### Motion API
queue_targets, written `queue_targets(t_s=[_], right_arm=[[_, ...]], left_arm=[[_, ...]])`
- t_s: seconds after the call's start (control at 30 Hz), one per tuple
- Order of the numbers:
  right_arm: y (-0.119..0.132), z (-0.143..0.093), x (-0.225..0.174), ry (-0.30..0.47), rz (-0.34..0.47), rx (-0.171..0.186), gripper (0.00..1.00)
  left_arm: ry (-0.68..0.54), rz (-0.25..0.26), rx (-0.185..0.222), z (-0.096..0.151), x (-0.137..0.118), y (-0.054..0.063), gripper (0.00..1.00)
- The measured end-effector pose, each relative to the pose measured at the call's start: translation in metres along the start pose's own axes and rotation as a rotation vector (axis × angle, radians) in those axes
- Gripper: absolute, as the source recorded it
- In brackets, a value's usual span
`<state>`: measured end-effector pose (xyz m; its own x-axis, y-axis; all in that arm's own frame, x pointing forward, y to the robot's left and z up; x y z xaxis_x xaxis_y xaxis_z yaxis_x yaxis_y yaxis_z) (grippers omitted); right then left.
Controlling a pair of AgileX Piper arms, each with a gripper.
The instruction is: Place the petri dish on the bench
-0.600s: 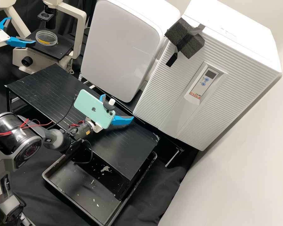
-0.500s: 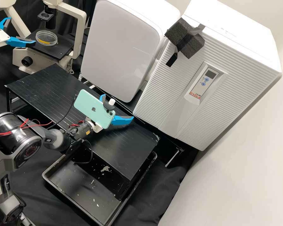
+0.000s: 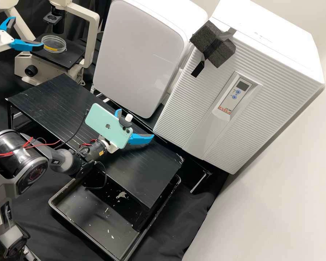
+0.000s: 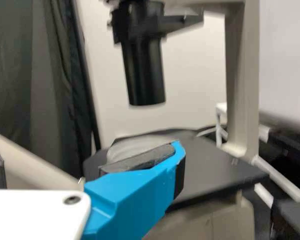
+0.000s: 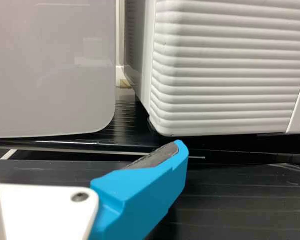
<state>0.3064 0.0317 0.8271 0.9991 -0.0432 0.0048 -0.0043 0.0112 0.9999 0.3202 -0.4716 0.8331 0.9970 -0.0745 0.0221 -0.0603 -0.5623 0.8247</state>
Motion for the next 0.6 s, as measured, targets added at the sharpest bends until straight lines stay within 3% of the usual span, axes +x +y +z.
queue_targets(t_s=[0.1, 0.23, 0.33, 0.47, 0.6], right_arm=[[0.000, 0.000, 0.000, 0.000, 0.000, 0.000, 1.00], [0.000, 0.000, 0.000, 0.000, 0.000, 0.000, 1.00], [0.000, 0.000, 0.000, 0.000, 0.000, 0.000, 1.00], [0.000, 0.000, 0.000, 0.000, 0.000, 0.000, 1.00], [0.000, 0.000, 0.000, 0.000, 0.000, 0.000, 1.00]], left_arm=[[-0.025, 0.011, -0.031, 0.003, 0.009, 0.004, 1.00], [-0.041, -0.020, -0.069, 0.005, 0.019, 0.005, 1.00], [-0.054, -0.042, -0.070, 0.006, 0.024, 0.002, 1.00], [-0.065, -0.075, -0.074, 0.011, 0.032, -0.005, 1.00], [-0.061, -0.139, -0.073, 0.012, 0.040, -0.020, 1.00]])
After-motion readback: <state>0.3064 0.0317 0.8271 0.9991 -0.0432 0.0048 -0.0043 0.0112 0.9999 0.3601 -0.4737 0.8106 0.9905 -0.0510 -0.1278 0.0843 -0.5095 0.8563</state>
